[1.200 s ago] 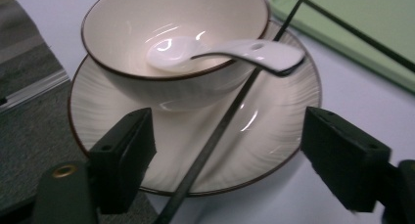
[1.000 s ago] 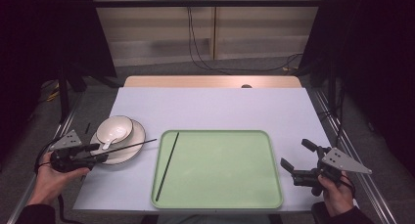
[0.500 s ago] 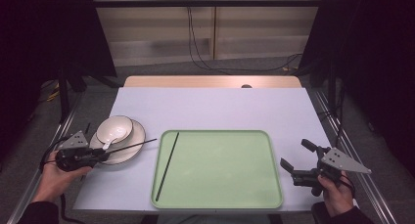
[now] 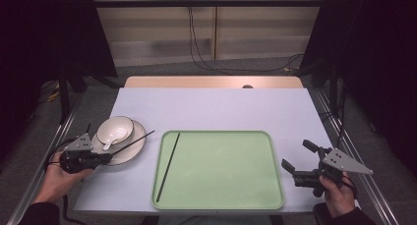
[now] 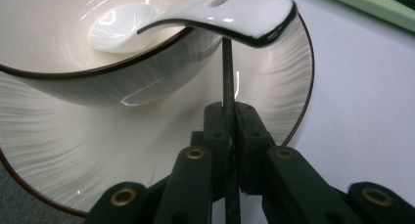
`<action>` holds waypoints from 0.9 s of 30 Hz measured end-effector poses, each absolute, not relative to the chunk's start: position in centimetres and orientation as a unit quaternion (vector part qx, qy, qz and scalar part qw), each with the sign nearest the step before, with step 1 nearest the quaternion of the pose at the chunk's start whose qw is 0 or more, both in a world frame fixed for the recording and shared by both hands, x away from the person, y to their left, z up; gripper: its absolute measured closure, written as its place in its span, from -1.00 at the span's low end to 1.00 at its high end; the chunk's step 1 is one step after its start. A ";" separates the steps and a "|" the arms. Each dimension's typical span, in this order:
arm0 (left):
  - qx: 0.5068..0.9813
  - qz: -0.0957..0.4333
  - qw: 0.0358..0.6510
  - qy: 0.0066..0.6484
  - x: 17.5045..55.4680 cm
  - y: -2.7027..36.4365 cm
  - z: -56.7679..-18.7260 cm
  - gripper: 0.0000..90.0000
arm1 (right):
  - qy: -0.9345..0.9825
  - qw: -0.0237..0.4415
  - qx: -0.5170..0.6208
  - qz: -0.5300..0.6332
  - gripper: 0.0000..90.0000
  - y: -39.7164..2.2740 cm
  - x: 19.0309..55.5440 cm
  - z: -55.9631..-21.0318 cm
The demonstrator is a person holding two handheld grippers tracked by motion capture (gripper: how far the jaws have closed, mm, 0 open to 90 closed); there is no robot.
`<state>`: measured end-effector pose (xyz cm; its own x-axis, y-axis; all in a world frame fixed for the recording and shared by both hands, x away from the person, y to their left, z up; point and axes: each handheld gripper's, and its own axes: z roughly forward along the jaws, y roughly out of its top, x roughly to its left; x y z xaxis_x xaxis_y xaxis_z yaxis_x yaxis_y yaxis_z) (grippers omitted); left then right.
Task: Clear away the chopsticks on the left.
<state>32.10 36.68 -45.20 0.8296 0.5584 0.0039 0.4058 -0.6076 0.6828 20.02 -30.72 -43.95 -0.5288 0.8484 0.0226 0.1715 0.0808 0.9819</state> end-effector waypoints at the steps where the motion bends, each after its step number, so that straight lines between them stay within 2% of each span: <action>1: 0.889 0.112 0.352 0.272 32.1 36.7 -45.2 0.90 | 0.670 0.301 0.381 0.561 -0.99 -30.7 20.0 -44.0; 13: 0.878 0.120 0.373 0.276 31.2 35.8 -43.9 0.90 | 0.670 0.300 0.382 0.562 -0.99 -30.7 20.0 -44.0; 27: 0.854 0.099 0.420 0.292 30.4 35.1 -43.2 0.91 | 0.670 0.301 0.382 0.561 -0.99 -30.7 20.0 -43.9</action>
<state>30.38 35.06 -43.22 0.8101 0.5812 -0.0767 0.4155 -0.4769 0.7745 20.03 -30.74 -43.94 -0.5264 0.8498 0.0259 0.1739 0.0778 0.9817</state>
